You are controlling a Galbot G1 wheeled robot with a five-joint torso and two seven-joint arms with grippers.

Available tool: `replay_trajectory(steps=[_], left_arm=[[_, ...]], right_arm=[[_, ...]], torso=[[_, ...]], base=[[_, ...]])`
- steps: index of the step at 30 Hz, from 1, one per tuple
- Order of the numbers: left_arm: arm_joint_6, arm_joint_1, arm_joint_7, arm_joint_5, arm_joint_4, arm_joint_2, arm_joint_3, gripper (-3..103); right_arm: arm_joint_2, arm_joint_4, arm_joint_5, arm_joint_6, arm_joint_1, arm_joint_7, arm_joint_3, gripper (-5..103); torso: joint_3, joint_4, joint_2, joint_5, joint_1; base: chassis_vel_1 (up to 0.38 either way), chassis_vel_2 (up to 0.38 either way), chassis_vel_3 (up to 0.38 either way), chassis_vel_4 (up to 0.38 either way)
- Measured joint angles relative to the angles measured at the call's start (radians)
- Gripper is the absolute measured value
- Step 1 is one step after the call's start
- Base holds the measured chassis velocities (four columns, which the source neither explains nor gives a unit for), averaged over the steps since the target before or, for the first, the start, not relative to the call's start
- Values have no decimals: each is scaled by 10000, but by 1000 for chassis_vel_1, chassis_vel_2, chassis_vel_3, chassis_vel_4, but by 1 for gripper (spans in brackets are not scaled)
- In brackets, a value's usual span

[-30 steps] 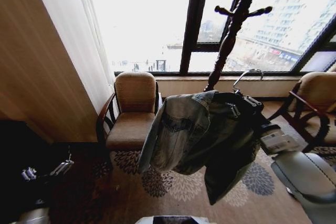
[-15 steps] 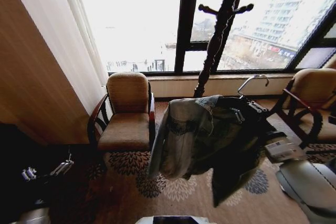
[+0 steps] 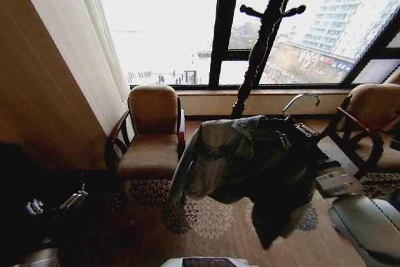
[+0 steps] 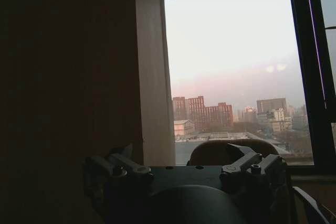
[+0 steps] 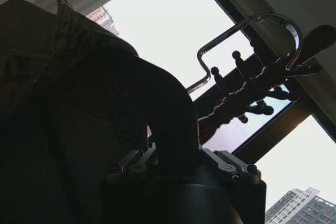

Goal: Pick up the clothes from the bed and hang them on the clothes hanger.

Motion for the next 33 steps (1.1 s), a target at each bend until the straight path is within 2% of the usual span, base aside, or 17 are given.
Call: replay_trajectory(steps=[4, 12, 19, 33], left_arm=[[0, 0, 0, 0, 0, -3, 0, 100], [0, 0, 1, 0, 0, 0, 0, 100], [0, 1, 2, 0, 0, 0, 0, 100], [0, -1, 1, 0, 0, 0, 0, 100]], right_arm=[[56, 5, -98, 148, -63, -43, 0, 20], [127, 36, -177, 214, -118, -108, -10, 20], [146, 8, -132, 221, -106, -111, -19, 20], [184, 7, -142, 222, -147, -99, -52, 20]], torso=[[-3, 0, 3, 13, -9], [-1, 0, 1, 0, -1], [-1, 0, 2, 3, -3], [0, 0, -1, 5, 4]], base=[[-14, -123, 19, 129], [-5, -27, 0, 21], [-11, 28, 9, -32], [-127, 103, 122, -110]])
